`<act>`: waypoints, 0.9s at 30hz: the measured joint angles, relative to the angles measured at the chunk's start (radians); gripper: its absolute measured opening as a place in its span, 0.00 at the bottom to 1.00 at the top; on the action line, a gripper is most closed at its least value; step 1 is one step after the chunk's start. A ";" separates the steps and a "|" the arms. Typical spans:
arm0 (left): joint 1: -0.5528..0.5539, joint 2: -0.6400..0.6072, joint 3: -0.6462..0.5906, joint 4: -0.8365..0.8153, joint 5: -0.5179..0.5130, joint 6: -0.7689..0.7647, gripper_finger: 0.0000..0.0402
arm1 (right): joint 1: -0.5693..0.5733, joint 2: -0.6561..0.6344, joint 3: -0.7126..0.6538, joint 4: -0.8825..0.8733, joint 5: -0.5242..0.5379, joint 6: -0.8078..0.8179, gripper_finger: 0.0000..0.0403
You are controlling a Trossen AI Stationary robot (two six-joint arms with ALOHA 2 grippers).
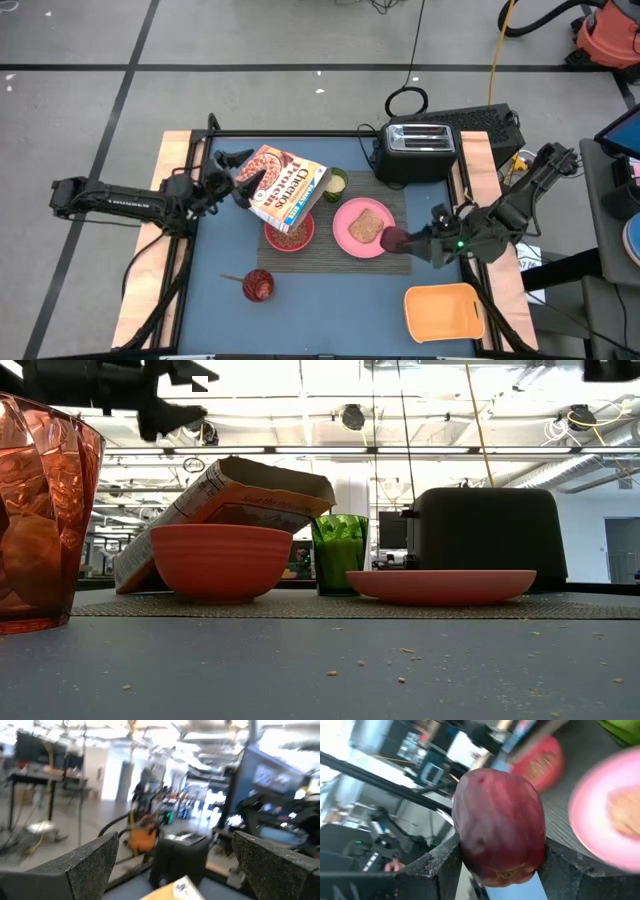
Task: Arrange a breakfast setting
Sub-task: Put the apple on the placemat above the pink plate
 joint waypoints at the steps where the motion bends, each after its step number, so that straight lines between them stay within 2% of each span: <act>1: -0.014 0.009 0.000 0.032 0.001 0.017 0.98 | -0.017 0.004 0.000 0.046 0.000 -0.048 0.53; 5: -0.070 0.071 0.029 0.116 0.001 0.093 0.98 | -0.094 0.019 0.000 0.180 -0.054 -0.212 0.53; 9: -0.120 0.191 0.161 0.090 0.003 0.172 0.98 | -0.191 0.035 0.000 0.259 -0.170 -0.366 0.53; 14: -0.159 0.366 0.405 -0.088 0.020 0.277 0.98 | -0.312 0.069 0.000 0.369 -0.387 -0.565 0.53; 19: -0.177 0.516 0.629 -0.338 0.089 0.300 0.98 | -0.405 0.111 0.000 0.475 -0.575 -0.737 0.53; 23: -0.197 0.601 0.743 -0.454 0.143 0.302 0.98 | -0.471 0.146 0.000 0.518 -0.656 -0.806 0.53; 27: -0.219 0.652 0.790 -0.476 0.174 0.343 0.98 | -0.538 0.184 0.000 0.569 -0.731 -0.817 0.53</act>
